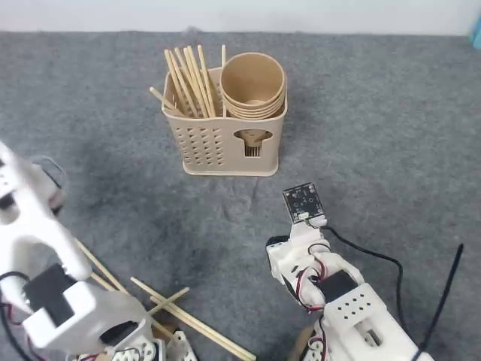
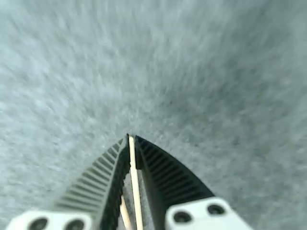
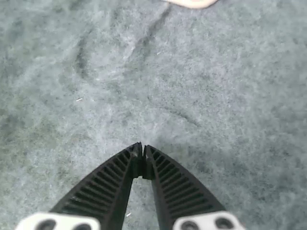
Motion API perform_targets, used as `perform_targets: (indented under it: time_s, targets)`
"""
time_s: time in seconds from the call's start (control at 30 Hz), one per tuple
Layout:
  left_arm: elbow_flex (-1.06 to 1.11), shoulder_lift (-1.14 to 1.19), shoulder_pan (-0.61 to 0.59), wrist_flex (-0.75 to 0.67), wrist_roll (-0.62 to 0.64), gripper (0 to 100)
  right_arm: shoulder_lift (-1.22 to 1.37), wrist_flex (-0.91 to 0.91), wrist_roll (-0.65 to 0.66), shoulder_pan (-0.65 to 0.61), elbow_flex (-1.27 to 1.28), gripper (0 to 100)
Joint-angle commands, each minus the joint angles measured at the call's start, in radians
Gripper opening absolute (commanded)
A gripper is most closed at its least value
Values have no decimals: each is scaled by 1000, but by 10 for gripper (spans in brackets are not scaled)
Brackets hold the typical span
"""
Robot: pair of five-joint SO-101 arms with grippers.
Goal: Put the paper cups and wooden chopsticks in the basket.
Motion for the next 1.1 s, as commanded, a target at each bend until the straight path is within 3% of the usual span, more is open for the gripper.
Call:
perform_targets:
  time_s: [0.0, 0.23, 0.4, 0.67, 0.9, 1.07]
  targets:
    - [-200, -8, 9, 74, -8, 12, -27, -1, -3, 13, -18, 8]
    - [-140, -3, 3, 192, -40, 12, -27, -1, -3, 13, -18, 8]
    - [124, -40, -17, 68, -31, 13, -27, -1, -3, 12, -18, 8]
    - [484, -170, -12, -253, -63, 25, -27, -1, -3, 12, -17, 8]
    - [527, -153, -44, -278, -66, 197, -27, 2, -3, 12, -17, 8]
    - [527, -117, -44, -279, -71, 217, -27, 1, -3, 12, -15, 8]
